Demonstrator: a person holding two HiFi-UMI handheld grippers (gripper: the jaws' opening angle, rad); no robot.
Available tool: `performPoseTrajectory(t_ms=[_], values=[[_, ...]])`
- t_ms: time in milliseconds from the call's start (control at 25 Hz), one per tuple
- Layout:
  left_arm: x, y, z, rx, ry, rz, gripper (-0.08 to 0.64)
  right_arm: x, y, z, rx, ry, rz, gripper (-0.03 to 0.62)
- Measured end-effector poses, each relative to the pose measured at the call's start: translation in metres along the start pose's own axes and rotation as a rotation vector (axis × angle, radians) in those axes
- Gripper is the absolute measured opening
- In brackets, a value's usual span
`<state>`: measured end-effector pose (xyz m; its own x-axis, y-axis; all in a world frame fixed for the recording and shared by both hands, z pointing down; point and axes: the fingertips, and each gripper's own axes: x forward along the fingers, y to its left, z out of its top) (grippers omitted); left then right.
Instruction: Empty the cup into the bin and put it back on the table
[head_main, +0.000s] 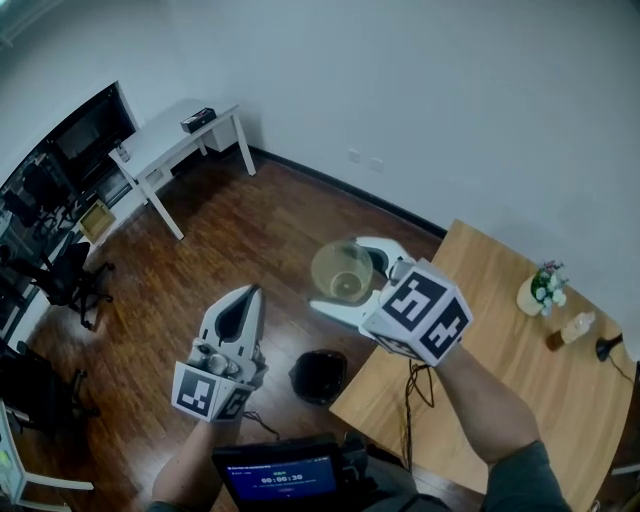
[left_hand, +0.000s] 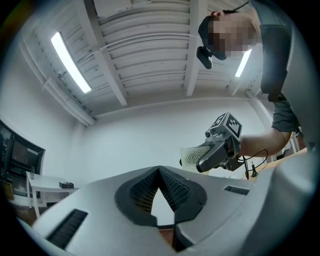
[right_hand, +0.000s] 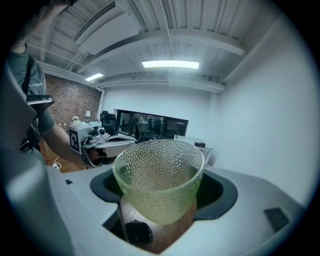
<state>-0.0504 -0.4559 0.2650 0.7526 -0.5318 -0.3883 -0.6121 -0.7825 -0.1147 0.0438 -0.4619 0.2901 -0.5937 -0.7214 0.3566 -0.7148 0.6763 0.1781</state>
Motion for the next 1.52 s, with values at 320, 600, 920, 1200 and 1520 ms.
performPoseTrajectory(t_ms=[320,600,920,1200,1520], values=[[0.000,-0.004,0.019,-0.033,-0.034,-0.118,0.000,-0.021,0.015,0.018,0.029,-0.005,-0.111,0.396],[-0.010,-0.013,0.034,-0.135,-0.045,-0.238,0.000,-0.042,0.040,0.021,0.101,0.014,-0.231,0.397],[-0.007,-0.052,0.037,-0.243,-0.055,-0.384,0.000,-0.089,0.064,0.004,0.162,0.067,-0.419,0.396],[0.001,-0.103,0.035,-0.335,-0.058,-0.534,0.000,-0.139,0.083,-0.021,0.235,0.104,-0.585,0.396],[0.012,-0.197,0.047,-0.385,-0.066,-0.711,0.000,-0.236,0.102,-0.052,0.302,0.107,-0.770,0.396]])
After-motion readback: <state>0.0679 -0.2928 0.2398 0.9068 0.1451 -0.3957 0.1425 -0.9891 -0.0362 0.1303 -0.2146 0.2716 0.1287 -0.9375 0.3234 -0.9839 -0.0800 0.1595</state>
